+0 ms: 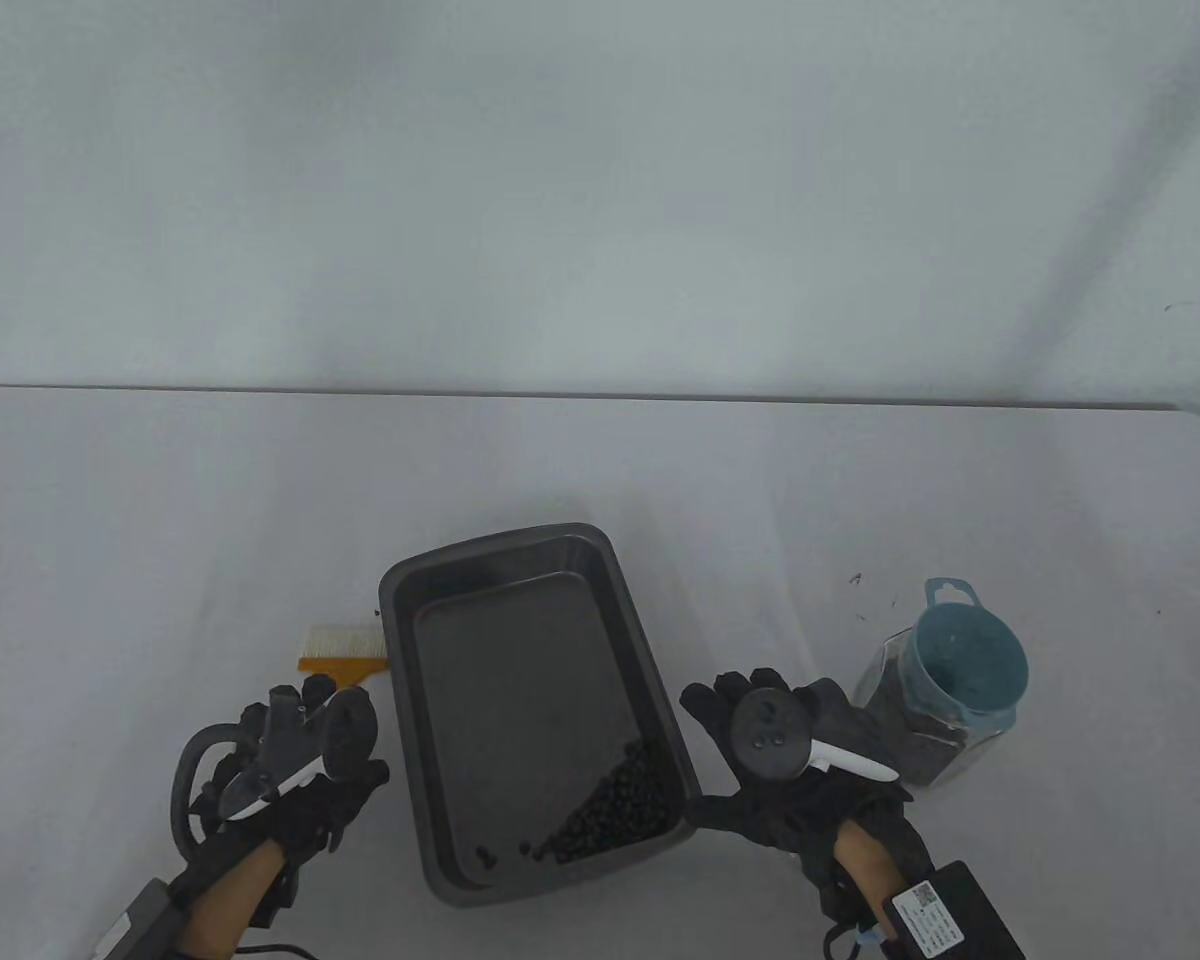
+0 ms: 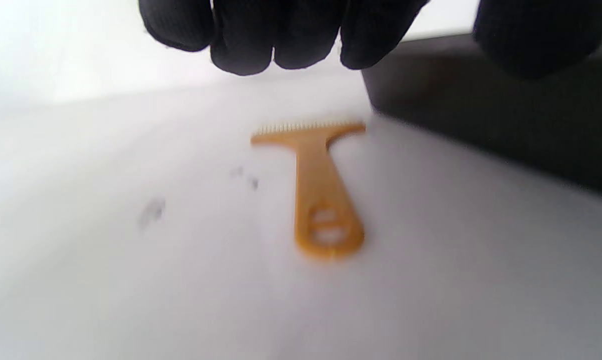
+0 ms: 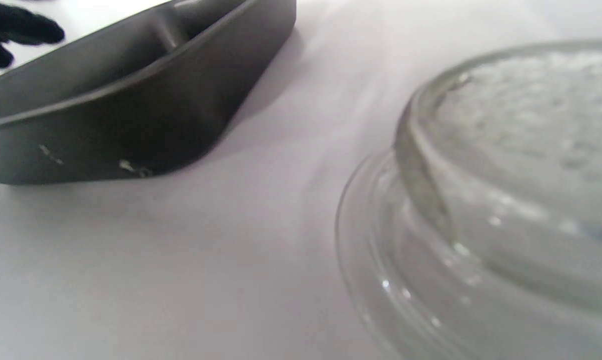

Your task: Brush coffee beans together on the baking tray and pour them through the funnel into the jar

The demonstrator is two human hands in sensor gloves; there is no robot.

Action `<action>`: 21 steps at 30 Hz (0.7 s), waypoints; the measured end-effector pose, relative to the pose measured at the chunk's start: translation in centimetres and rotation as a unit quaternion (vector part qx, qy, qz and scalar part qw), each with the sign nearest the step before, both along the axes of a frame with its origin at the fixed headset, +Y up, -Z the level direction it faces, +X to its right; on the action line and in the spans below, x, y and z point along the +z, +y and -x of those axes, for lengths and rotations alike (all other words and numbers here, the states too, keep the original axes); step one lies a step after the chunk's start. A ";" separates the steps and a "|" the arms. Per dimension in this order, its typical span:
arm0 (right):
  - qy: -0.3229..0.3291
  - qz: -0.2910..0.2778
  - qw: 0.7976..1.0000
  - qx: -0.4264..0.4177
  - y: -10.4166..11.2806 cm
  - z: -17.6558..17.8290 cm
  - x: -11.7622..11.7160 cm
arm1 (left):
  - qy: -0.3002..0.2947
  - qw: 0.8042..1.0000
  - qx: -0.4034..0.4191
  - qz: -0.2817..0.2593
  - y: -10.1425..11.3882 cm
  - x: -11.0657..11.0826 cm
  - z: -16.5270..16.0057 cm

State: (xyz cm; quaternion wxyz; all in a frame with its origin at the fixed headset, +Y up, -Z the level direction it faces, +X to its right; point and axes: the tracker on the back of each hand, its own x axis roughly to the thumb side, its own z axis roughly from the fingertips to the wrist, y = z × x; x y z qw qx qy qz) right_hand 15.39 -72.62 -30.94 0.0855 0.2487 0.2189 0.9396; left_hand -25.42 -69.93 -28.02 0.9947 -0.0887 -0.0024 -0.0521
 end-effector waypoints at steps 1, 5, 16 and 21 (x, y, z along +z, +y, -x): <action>0.000 0.000 1.000 0.001 0.0 0.0 0.0 | -0.003 1.000 0.006 -0.012 0.6 0.2 -0.1; 0.000 0.001 1.000 0.002 0.0 0.1 0.0 | -0.051 0.993 0.048 -0.095 3.4 1.2 -1.8; -0.007 -0.002 1.000 0.001 0.0 -0.2 0.0 | -0.150 0.987 0.012 -0.059 2.0 2.4 -7.6; -0.012 0.000 1.000 0.002 0.0 -0.5 -0.2 | -0.092 0.995 -0.009 0.024 -0.7 1.5 -7.0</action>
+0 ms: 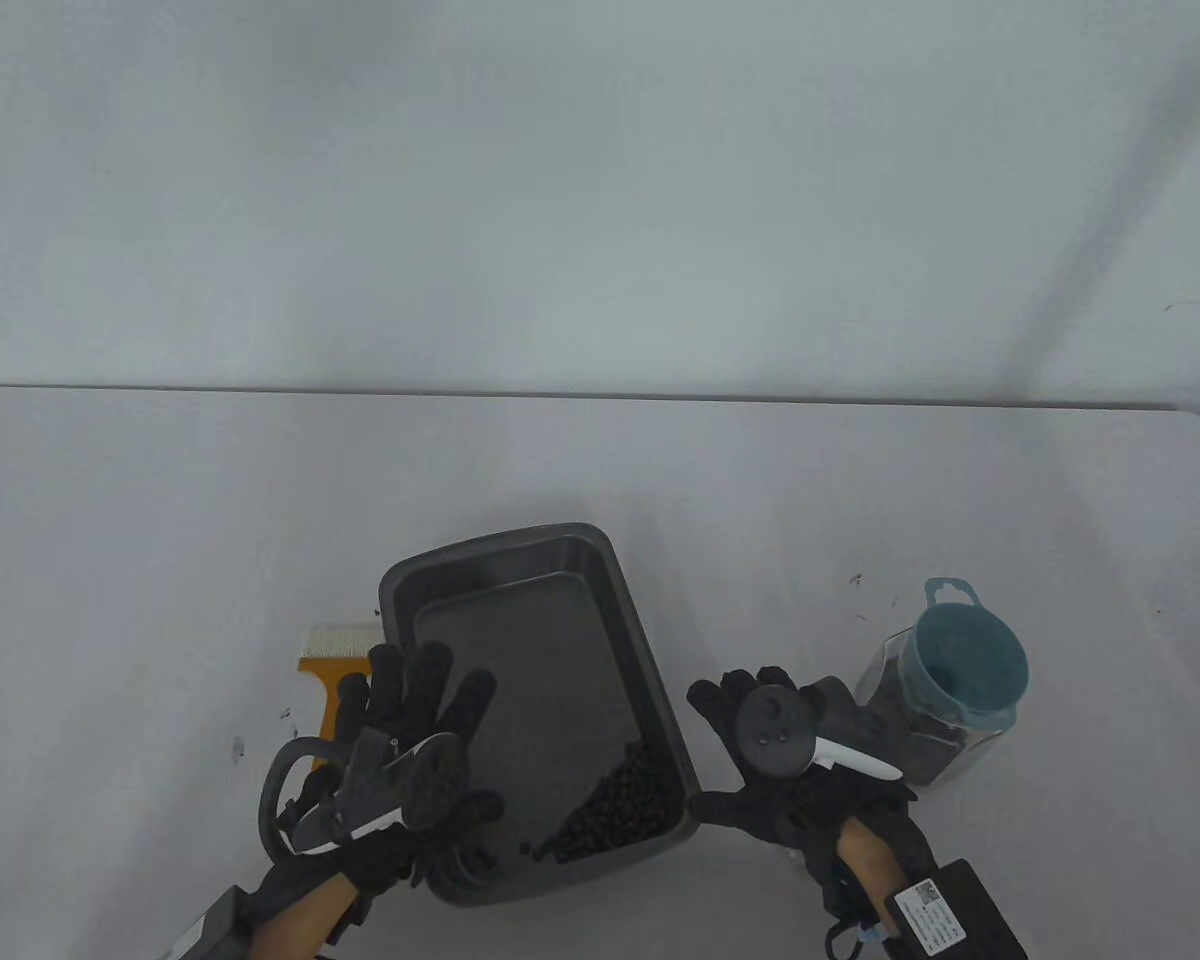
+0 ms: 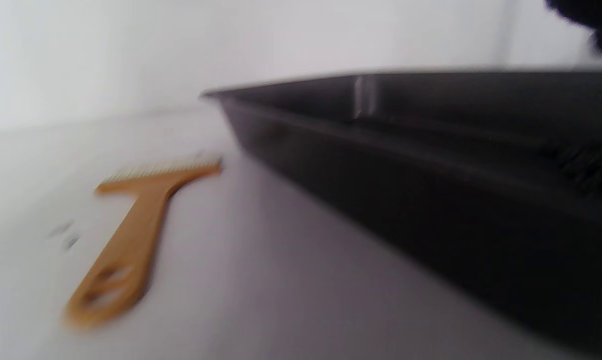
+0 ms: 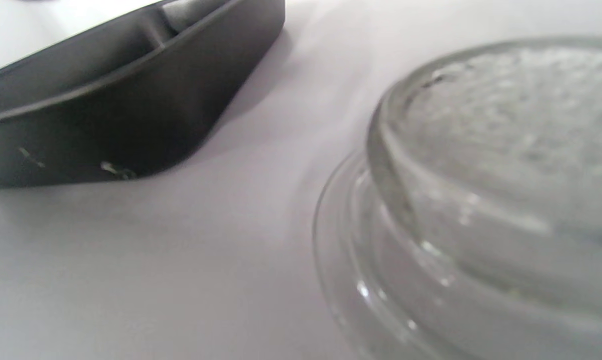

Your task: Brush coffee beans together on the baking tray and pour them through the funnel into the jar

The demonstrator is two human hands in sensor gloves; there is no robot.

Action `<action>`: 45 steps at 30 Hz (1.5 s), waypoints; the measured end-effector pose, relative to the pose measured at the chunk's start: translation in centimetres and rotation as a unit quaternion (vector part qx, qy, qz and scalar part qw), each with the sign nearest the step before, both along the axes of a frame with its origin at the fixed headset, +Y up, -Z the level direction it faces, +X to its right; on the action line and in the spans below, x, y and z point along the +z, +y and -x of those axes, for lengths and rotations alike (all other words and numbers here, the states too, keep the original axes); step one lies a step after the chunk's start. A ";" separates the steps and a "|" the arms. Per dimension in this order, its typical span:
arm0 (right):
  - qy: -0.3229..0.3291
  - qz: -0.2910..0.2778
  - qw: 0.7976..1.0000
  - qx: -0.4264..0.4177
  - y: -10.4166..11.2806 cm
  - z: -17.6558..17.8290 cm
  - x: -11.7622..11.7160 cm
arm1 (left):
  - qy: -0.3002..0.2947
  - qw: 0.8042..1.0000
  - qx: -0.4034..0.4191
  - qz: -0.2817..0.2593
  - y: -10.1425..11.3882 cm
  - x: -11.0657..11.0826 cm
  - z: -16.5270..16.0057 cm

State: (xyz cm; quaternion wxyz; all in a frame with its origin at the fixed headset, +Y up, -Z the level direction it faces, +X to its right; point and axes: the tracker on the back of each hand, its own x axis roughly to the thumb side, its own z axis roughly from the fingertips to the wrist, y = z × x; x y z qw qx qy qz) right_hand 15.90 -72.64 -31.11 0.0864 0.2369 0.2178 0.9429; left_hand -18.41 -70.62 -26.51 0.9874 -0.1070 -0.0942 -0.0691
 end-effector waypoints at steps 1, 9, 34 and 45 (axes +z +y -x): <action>-0.001 0.000 1.000 0.000 0.0 0.0 0.0 | 0.028 0.999 -0.006 0.017 -0.6 -0.3 0.3; 0.001 -0.006 1.000 -0.004 0.2 0.0 0.0 | 0.115 0.992 -0.006 0.044 -3.7 -1.6 0.9; -0.003 -0.009 1.000 -0.007 0.2 -0.1 0.1 | 0.243 0.917 0.304 0.083 -4.6 -2.0 4.3; -0.001 -0.006 1.000 -0.007 0.2 -0.3 0.1 | 0.252 0.898 0.354 0.073 -2.1 -2.8 6.5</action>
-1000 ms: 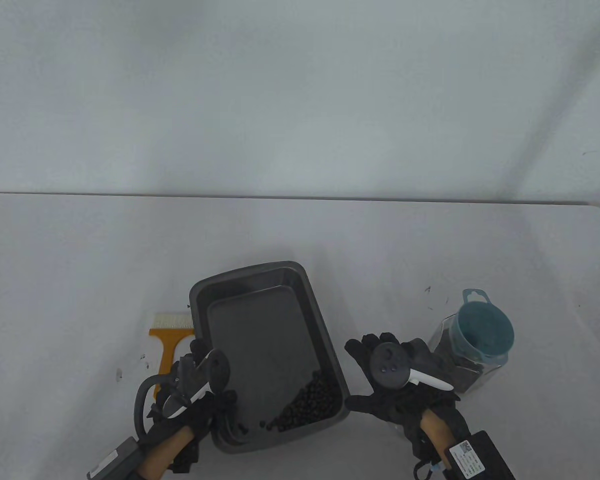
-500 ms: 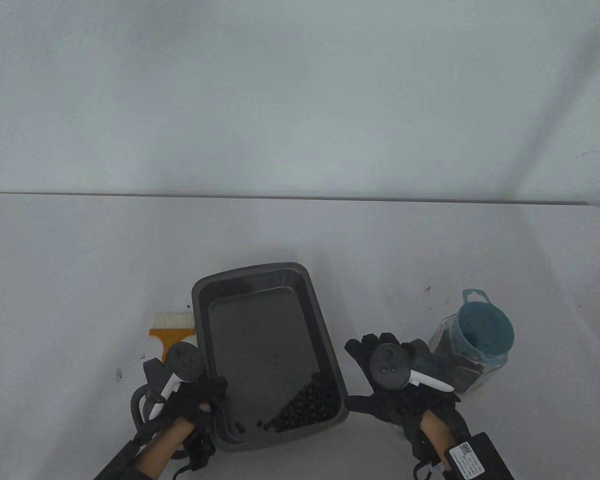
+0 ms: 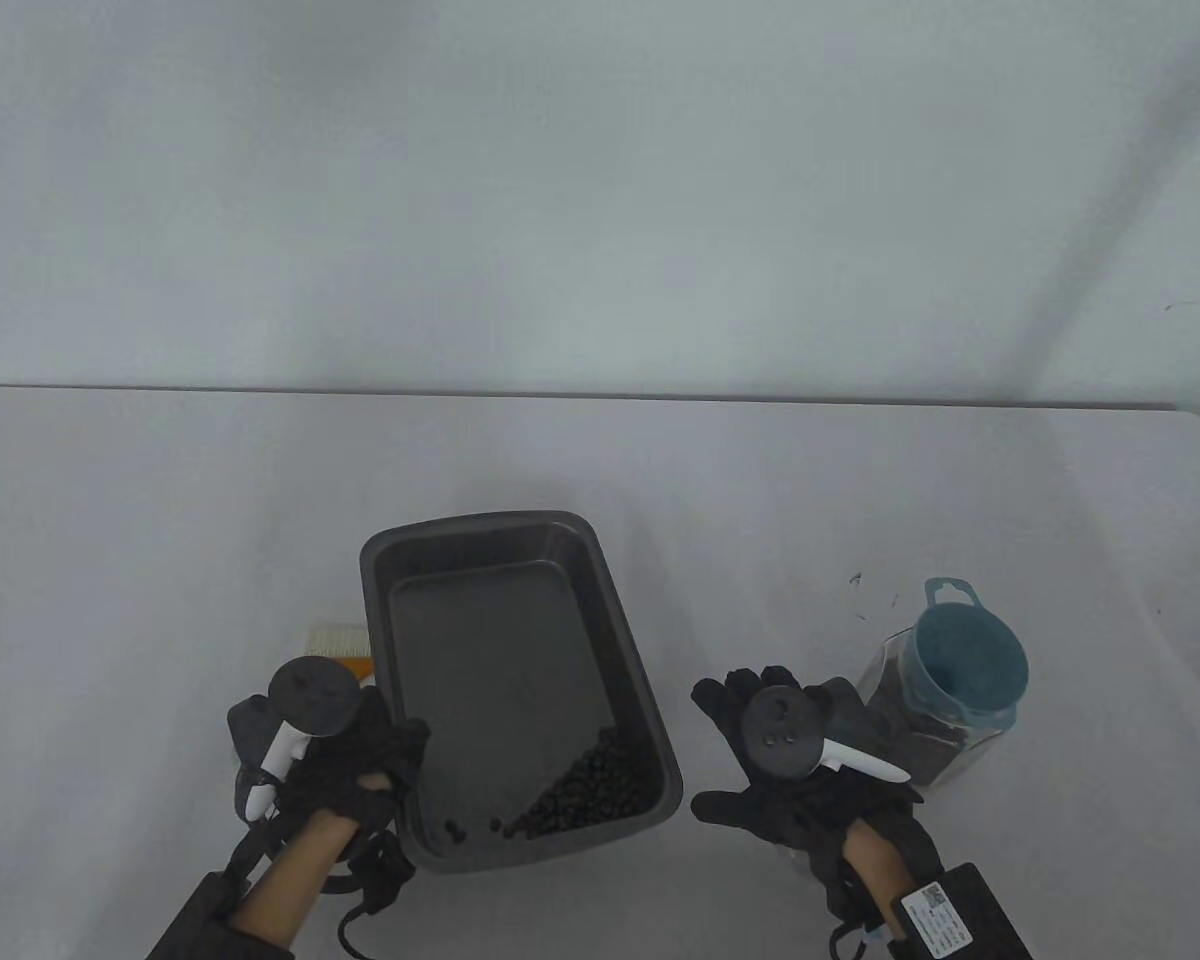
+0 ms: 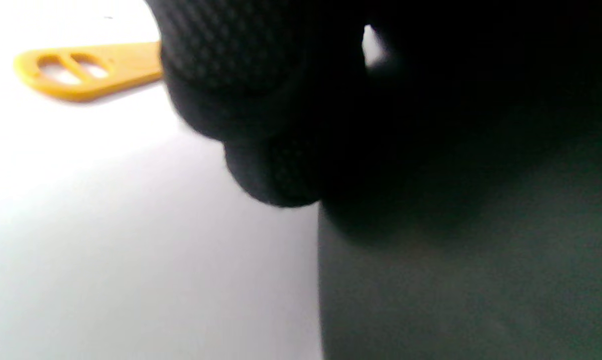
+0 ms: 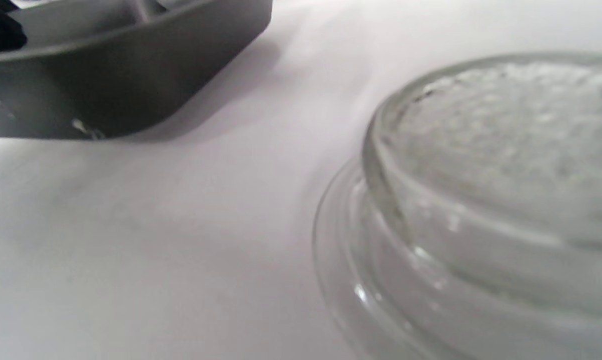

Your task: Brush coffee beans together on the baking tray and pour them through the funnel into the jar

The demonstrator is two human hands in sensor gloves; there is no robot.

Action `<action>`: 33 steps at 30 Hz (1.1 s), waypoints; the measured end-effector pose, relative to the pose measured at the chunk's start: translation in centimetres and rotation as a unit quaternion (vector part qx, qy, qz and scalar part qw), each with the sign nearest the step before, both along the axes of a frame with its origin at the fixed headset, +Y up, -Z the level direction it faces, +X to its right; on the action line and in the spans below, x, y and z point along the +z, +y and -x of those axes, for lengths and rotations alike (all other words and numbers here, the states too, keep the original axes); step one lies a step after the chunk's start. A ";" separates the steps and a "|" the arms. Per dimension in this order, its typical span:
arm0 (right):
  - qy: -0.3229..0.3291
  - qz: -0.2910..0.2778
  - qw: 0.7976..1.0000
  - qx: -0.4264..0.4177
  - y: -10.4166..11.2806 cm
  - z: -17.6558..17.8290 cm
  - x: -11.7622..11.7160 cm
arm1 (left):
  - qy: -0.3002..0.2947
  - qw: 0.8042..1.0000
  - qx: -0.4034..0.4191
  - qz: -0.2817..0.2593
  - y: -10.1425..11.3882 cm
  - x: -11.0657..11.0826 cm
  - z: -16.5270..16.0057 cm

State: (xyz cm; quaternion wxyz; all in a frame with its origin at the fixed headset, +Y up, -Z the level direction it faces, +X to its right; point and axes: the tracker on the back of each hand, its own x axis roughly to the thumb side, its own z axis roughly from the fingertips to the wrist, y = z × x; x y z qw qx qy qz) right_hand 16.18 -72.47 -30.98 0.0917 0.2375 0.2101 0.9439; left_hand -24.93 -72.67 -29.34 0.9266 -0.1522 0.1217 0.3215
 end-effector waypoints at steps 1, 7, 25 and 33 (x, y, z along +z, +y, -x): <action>0.000 0.000 1.000 0.000 0.0 0.0 0.0 | 0.000 1.000 0.004 -0.005 0.3 -0.1 0.0; -0.004 0.002 1.000 -0.001 0.0 -0.3 0.0 | -0.004 0.998 0.048 -0.041 3.7 -1.5 -0.1; -0.002 0.007 1.000 0.003 -0.3 -0.6 0.1 | -0.058 0.987 0.069 -0.133 14.0 -7.6 -5.9; 0.009 0.011 1.000 0.003 -0.4 0.0 0.3 | -0.102 0.978 0.056 -0.175 18.2 -10.6 -12.0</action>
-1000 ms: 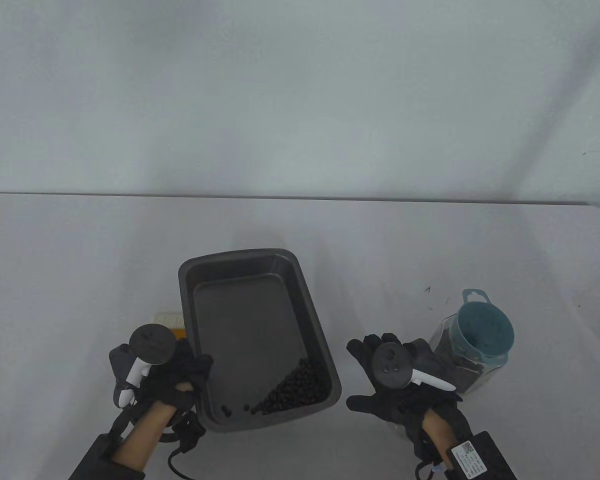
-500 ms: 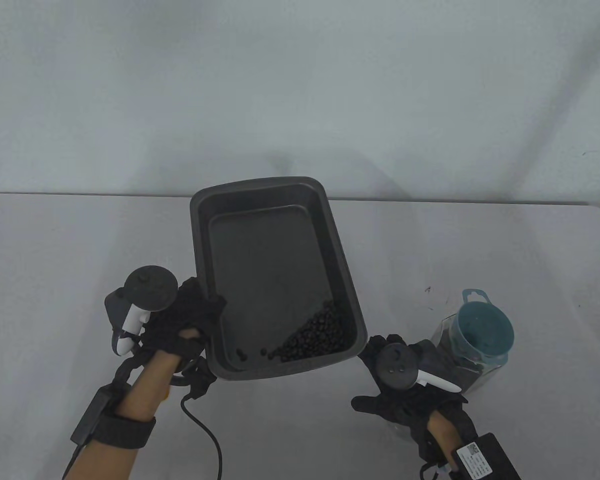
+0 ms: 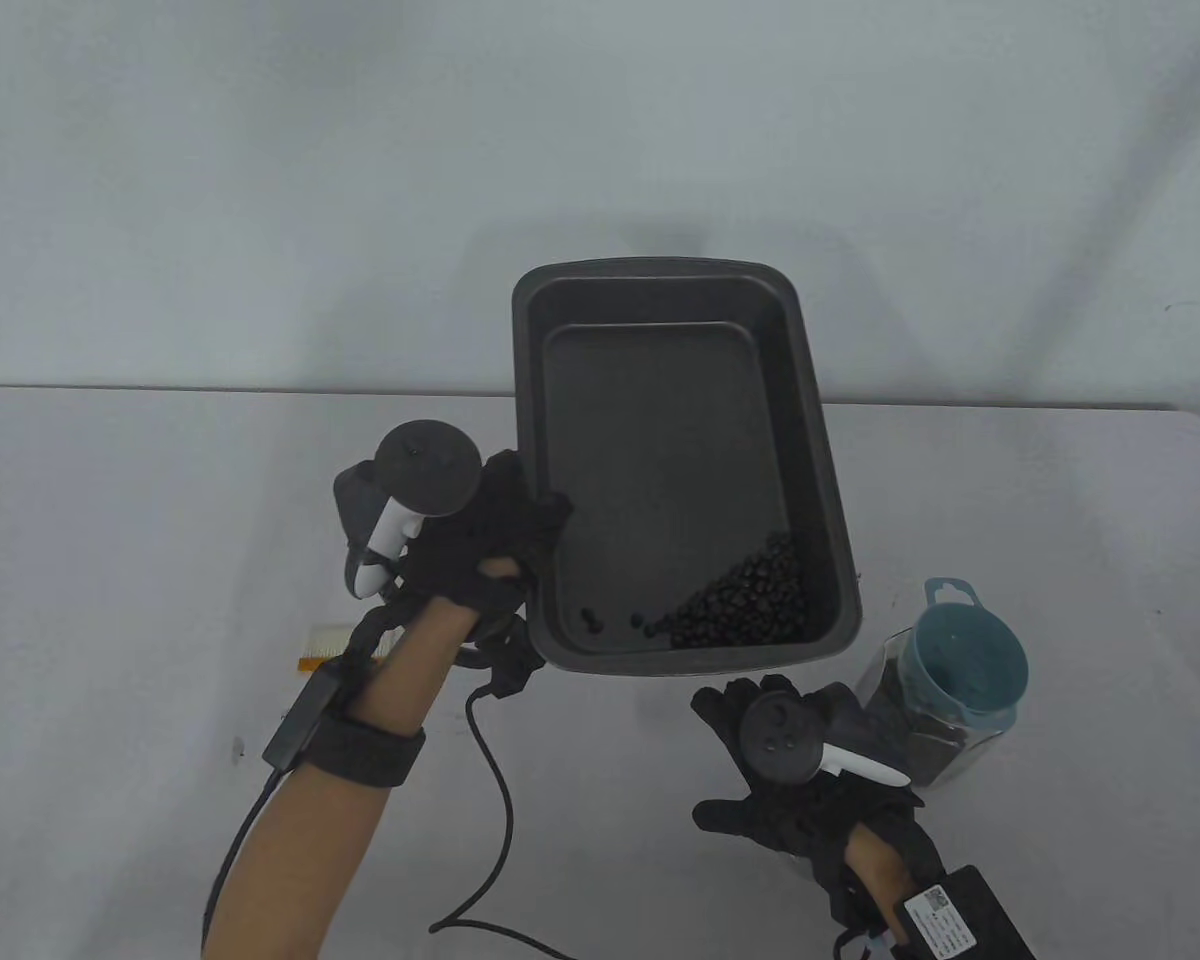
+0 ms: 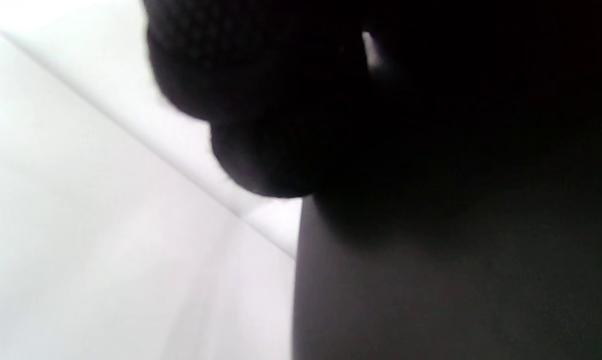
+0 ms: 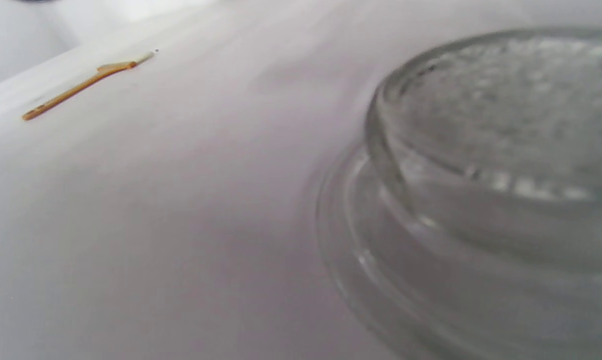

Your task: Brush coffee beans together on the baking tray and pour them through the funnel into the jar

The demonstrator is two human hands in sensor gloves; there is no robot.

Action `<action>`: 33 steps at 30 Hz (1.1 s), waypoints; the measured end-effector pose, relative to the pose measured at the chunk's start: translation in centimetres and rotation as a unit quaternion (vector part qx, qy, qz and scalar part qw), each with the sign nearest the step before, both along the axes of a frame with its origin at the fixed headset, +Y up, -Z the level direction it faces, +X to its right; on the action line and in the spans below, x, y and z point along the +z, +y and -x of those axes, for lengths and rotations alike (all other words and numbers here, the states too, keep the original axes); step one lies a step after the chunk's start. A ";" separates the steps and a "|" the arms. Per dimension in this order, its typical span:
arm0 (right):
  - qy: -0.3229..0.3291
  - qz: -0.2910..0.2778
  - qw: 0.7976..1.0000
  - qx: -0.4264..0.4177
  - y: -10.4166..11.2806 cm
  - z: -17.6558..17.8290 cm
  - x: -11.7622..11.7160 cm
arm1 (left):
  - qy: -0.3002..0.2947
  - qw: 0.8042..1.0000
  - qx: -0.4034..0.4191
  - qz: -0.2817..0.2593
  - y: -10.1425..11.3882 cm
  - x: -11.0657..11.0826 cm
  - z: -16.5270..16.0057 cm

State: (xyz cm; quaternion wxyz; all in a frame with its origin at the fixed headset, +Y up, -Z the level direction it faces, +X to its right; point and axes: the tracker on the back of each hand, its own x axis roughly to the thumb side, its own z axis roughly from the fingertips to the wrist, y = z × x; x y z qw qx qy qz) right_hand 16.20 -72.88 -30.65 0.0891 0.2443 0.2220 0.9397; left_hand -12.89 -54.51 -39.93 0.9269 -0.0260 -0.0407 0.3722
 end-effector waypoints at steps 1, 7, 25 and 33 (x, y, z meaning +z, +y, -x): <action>0.001 0.000 1.000 0.000 0.0 0.0 0.0 | -0.005 1.000 -0.003 -0.009 0.4 -0.4 -0.9; 0.012 0.008 1.000 0.001 -0.2 0.5 0.2 | -0.030 0.998 -0.035 -0.053 2.0 -2.5 -6.5; 0.019 0.024 1.000 0.003 -0.5 1.3 0.2 | -0.044 0.970 -0.160 -0.177 5.3 -3.3 -16.3; 0.020 0.033 0.999 0.006 -0.6 1.4 0.2 | -0.051 0.945 -0.222 -0.234 7.0 -2.8 -19.2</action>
